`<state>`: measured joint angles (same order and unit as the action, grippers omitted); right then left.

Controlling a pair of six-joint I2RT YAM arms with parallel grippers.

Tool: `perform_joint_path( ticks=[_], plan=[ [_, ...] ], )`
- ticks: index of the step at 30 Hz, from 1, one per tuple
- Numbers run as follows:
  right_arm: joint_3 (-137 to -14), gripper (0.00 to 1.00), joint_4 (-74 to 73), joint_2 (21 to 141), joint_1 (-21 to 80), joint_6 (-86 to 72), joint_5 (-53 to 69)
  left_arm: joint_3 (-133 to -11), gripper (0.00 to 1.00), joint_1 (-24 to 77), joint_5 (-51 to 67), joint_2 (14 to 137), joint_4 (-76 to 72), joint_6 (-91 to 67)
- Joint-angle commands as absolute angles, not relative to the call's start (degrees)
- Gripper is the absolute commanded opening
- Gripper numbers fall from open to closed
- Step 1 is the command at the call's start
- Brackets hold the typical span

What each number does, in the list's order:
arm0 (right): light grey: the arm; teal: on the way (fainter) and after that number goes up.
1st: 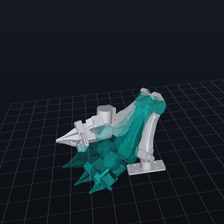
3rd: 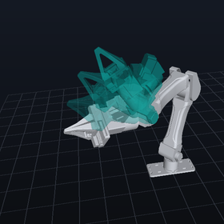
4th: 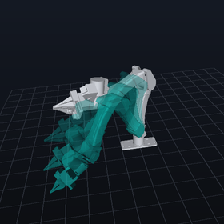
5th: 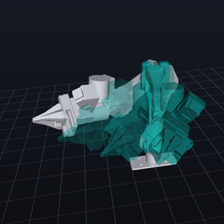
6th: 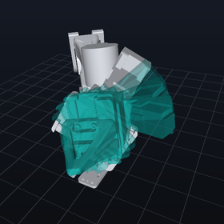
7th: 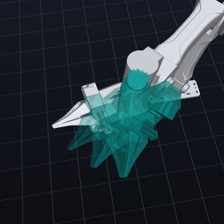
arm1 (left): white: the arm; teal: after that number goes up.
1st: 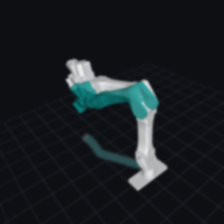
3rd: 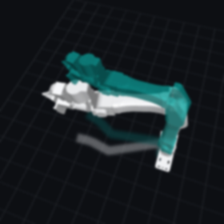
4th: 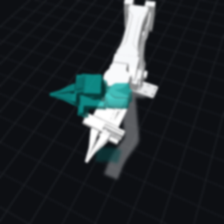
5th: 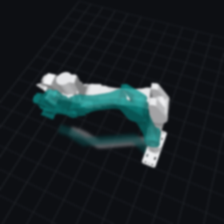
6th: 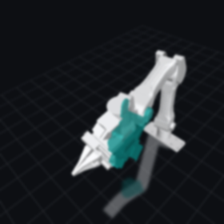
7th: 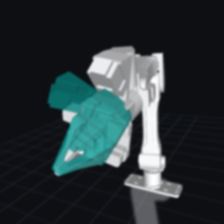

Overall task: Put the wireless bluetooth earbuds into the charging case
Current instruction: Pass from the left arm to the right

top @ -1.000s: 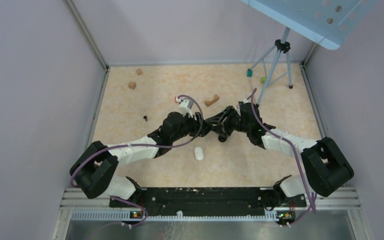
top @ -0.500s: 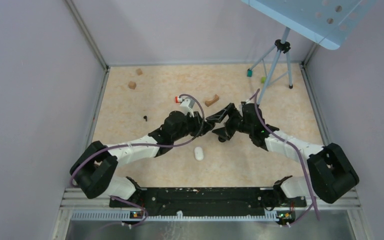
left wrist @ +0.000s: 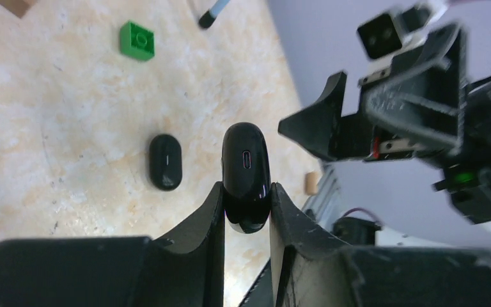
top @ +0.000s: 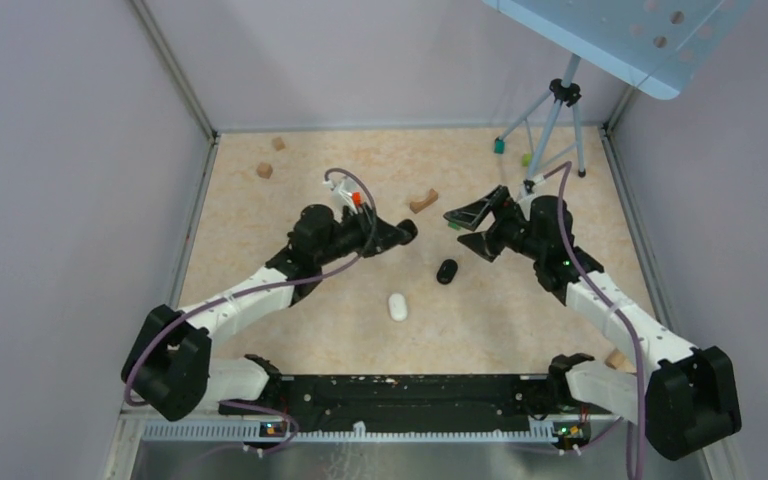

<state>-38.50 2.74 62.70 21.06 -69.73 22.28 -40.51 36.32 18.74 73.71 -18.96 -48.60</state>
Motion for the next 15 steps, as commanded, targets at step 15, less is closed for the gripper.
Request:
perform_joint_path(
  ticks=[15],
  plan=[
    [-35.1,0.73,43.9,69.8,28.4,-65.5,31.4,-31.8,0.0,27.5,34.9,75.3,-61.9,-81.2]
  ],
)
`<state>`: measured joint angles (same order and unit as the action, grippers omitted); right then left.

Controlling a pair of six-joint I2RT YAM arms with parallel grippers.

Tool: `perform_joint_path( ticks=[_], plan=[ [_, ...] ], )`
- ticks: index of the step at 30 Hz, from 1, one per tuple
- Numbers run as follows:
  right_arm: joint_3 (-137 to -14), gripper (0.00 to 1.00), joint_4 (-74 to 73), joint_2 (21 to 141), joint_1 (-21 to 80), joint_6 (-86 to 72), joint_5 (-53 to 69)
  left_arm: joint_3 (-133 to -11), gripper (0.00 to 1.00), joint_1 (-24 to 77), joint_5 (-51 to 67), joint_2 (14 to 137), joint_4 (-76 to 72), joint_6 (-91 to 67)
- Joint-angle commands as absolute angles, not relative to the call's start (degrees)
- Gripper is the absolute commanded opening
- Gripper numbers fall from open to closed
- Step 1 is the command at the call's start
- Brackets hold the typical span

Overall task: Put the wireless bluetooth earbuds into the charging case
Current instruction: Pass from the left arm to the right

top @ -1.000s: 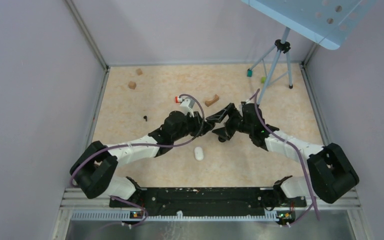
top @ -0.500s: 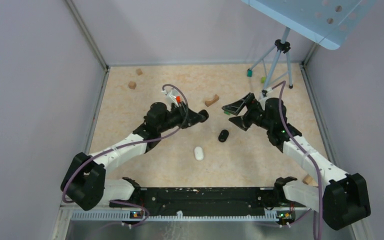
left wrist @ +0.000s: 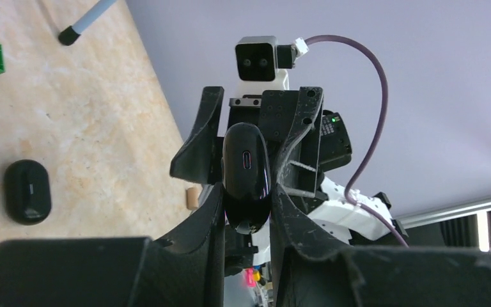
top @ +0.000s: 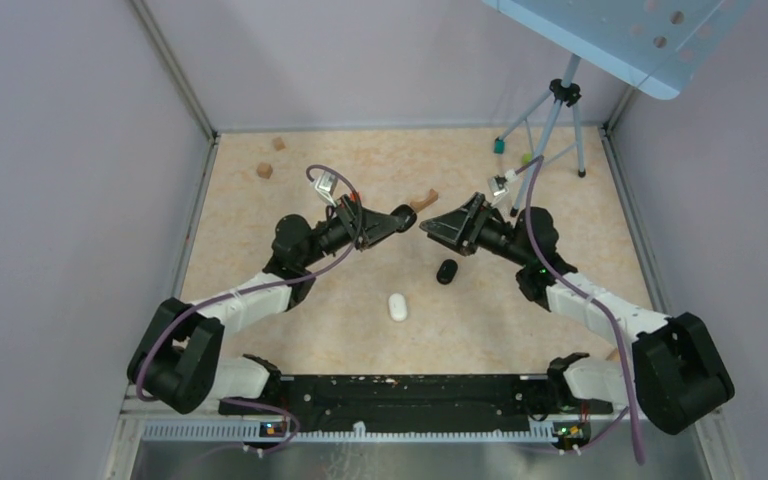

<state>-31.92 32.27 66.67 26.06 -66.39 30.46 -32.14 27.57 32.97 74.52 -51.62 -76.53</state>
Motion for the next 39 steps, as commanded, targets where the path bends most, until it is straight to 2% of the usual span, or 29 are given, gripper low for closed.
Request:
perform_joint_path(
  ticks=[1,9,20,24,30,32,33,34,35,36,38,39],
  plan=[
    [-35.2,0.72,45.9,70.7,28.5,-66.2,31.1,-31.5,0.0,27.5,34.8,75.3,-62.3,-81.9],
    [-36.9,0.55,55.3,77.1,29.6,-70.9,32.8,-31.3,0.0,27.5,35.7,75.7,-62.5,-80.8],
    [-39.6,0.51,57.9,79.1,30.4,-71.9,34.5,-30.9,0.0,27.5,35.9,76.1,-62.4,-80.1],
    [-40.3,0.36,58.7,80.6,30.7,-72.8,34.8,-31.0,0.0,27.5,36.0,76.0,-62.1,-80.0],
    [-39.0,0.24,61.0,81.4,30.8,-74.9,35.3,-31.1,0.0,27.5,35.1,75.2,-60.3,-78.8],
    [-38.6,0.14,60.7,81.1,30.8,-75.0,35.3,-31.4,0.0,27.4,34.7,75.0,-58.9,-78.1],
    [-38.5,0.04,60.2,80.9,30.8,-75.0,35.3,-31.6,0.0,27.5,34.7,75.0,-58.0,-77.7],
    [-38.4,0.0,59.7,80.7,30.8,-75.0,35.1,-31.9,0.0,27.5,34.8,75.0,-57.4,-77.2],
    [-38.2,0.0,59.3,80.5,30.8,-75.1,35.0,-32.2,0.0,27.5,35.0,75.1,-56.8,-76.6],
    [-38.1,0.0,58.9,80.3,30.8,-74.9,34.9,-32.6,0.03,27.3,35.6,75.2,-55.7,-76.3],
    [-37.9,0.0,57.4,79.5,30.8,-74.4,34.7,-33.4,0.27,26.8,36.7,75.3,-53.5,-75.3],
    [-37.8,0.0,56.8,79.0,30.8,-73.8,34.7,-33.4,0.32,26.5,37.1,75.1,-52.8,-74.6]
  ],
)
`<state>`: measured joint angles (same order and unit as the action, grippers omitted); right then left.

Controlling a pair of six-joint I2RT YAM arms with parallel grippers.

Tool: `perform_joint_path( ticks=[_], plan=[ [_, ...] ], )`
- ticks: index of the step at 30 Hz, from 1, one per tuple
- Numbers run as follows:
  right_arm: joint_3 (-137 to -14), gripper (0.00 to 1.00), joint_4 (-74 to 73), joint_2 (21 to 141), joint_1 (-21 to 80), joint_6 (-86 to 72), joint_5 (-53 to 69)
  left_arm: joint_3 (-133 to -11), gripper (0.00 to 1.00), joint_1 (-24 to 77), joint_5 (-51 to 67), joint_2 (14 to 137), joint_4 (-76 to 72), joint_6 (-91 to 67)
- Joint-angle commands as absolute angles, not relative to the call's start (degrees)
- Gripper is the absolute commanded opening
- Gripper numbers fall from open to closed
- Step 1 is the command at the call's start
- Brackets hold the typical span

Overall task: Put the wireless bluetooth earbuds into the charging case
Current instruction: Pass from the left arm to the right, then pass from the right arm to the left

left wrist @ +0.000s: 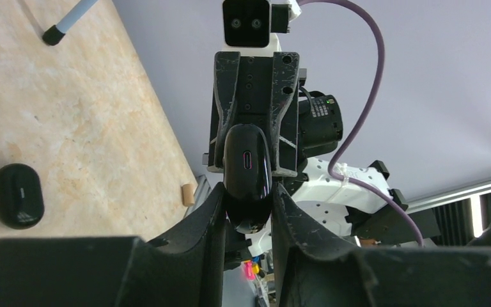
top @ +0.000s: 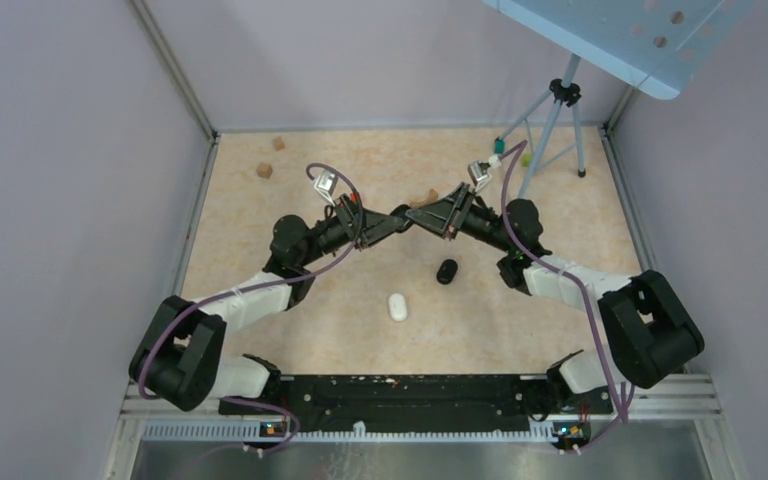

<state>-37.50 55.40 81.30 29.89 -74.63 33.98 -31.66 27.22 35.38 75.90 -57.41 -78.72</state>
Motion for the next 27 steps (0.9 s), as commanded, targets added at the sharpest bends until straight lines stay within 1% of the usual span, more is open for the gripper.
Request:
perform_joint_path(
  ticks=[1,4,7,9,11,13,15,17,21,23,27],
  plan=[
    [-37.8,0.0,55.3,78.6,30.8,-73.1,34.7,-33.1,0.34,26.2,37.1,74.5,-52.3,-74.0],
    [-38.1,0.0,50.8,77.1,30.8,-70.7,34.5,-31.6,0.44,24.2,36.7,72.4,-50.4,-73.0],
    [-38.4,0.0,47.9,75.8,30.7,-68.8,35.8,-31.2,0.59,22.5,37.7,70.8,-48.0,-71.2],
    [-38.5,0.0,46.7,75.1,30.7,-67.9,36.9,-32.2,0.66,22.0,39.8,70.5,-46.0,-69.0],
    [-38.9,0.0,44.8,74.8,30.7,-66.7,38.1,-34.7,0.69,21.9,43.2,71.3,-42.9,-66.6],
    [-39.4,0.0,43.3,74.6,30.7,-65.5,39.5,-39.0,0.69,21.8,48.9,74.1,-34.9,-63.7],
    [-39.9,0.0,42.1,74.5,30.7,-64.5,40.7,-43.2,0.66,21.7,54.6,76.6,-29.3,-60.4],
    [-40.7,0.0,40.5,74.6,30.6,-63.1,41.7,-44.0,0.64,21.7,58.6,77.5,-30.4,-60.7],
    [-42.0,0.0,37.1,74.7,30.5,-60.9,42.3,-45.1,0.64,21.5,62.6,77.8,-30.2,-59.5],
    [-42.3,0.0,37.0,74.8,30.4,-60.7,42.4,-45.6,0.62,21.6,64.6,78.4,-29.7,-59.3],
    [-42.7,0.0,37.1,75.2,30.2,-60.7,42.7,-44.6,0.54,21.6,65.6,78.7,-31.3,-59.4]
  ],
)
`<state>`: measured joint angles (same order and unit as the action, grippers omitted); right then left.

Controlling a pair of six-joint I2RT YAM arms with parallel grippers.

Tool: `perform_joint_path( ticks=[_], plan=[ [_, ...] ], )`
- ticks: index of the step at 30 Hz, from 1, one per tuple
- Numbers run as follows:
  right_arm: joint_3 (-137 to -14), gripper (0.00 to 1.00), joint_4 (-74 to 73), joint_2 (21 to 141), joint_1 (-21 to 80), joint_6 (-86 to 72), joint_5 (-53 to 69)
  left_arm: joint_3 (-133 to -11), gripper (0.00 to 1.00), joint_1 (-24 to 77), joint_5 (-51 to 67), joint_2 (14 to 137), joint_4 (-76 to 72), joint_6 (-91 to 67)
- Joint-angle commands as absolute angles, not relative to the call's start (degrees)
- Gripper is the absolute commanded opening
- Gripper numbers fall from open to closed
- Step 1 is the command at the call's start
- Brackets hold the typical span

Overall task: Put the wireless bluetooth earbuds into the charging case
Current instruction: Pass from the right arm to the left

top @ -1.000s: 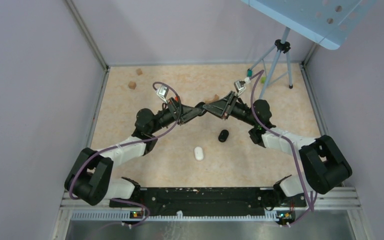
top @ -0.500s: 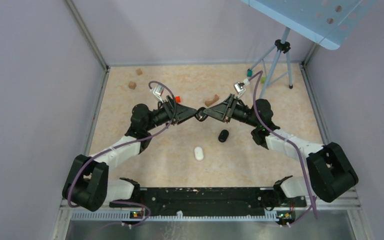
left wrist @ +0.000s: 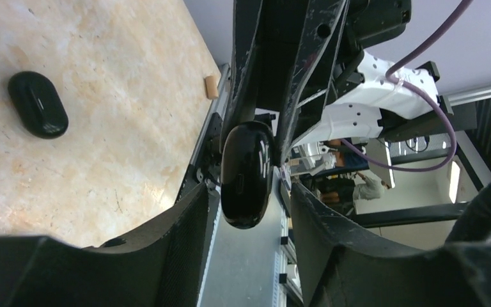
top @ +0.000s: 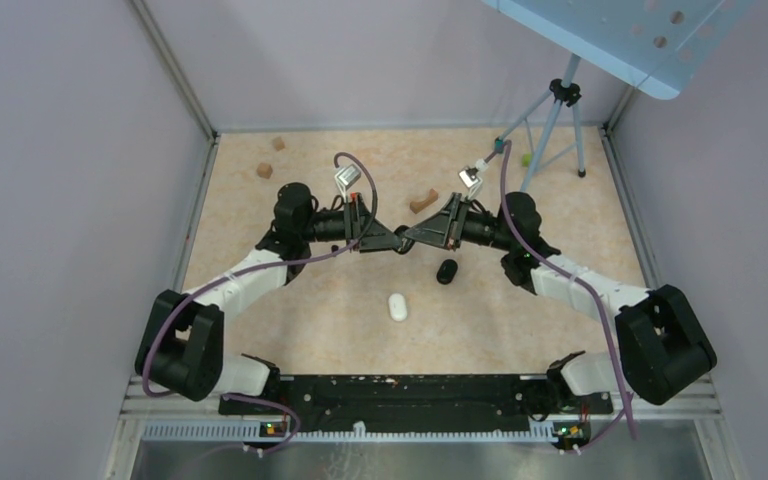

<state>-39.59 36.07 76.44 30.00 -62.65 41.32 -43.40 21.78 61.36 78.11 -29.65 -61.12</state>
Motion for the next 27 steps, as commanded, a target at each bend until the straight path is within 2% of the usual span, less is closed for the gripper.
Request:
perform_joint_path(
  ticks=[1,5,8,10,13,14,16,18,21,27],
  plan=[
    [-42.8,0.0,37.2,75.3,30.2,-60.6,42.8,-44.0,0.53,21.5,65.0,78.4,-32.0,-59.5],
    [-42.8,0.0,37.0,75.4,30.2,-60.6,43.1,-43.2,0.42,21.6,63.9,78.4,-35.1,-61.4],
    [-42.7,0.0,36.7,75.4,30.2,-60.3,43.4,-43.2,0.45,21.6,64.1,79.4,-37.1,-63.3],
    [-42.7,0.0,36.1,75.4,30.2,-60.1,43.3,-43.2,0.43,21.6,64.4,79.9,-38.0,-63.9],
    [-42.7,0.0,35.8,75.4,30.2,-60.1,43.5,-43.1,0.08,21.6,63.8,79.9,-37.8,-63.9],
    [-42.8,0.04,35.4,75.3,30.2,-60.1,43.4,-43.2,0.0,21.6,63.6,79.8,-37.5,-63.7],
    [-43.0,0.26,33.8,75.1,30.1,-59.9,42.7,-43.3,0.0,21.6,63.3,79.8,-36.9,-63.2],
    [-43.0,0.38,32.3,74.7,29.9,-60.0,41.5,-43.1,0.0,21.5,62.5,79.4,-36.4,-62.8],
    [-41.7,0.42,34.3,74.2,29.7,-62.4,39.9,-42.8,0.0,21.4,59.2,78.0,-34.0,-61.5],
    [-36.4,0.42,46.6,74.2,29.8,-70.5,38.6,-41.5,0.0,21.1,54.7,75.9,-32.5,-60.8]
  ],
)
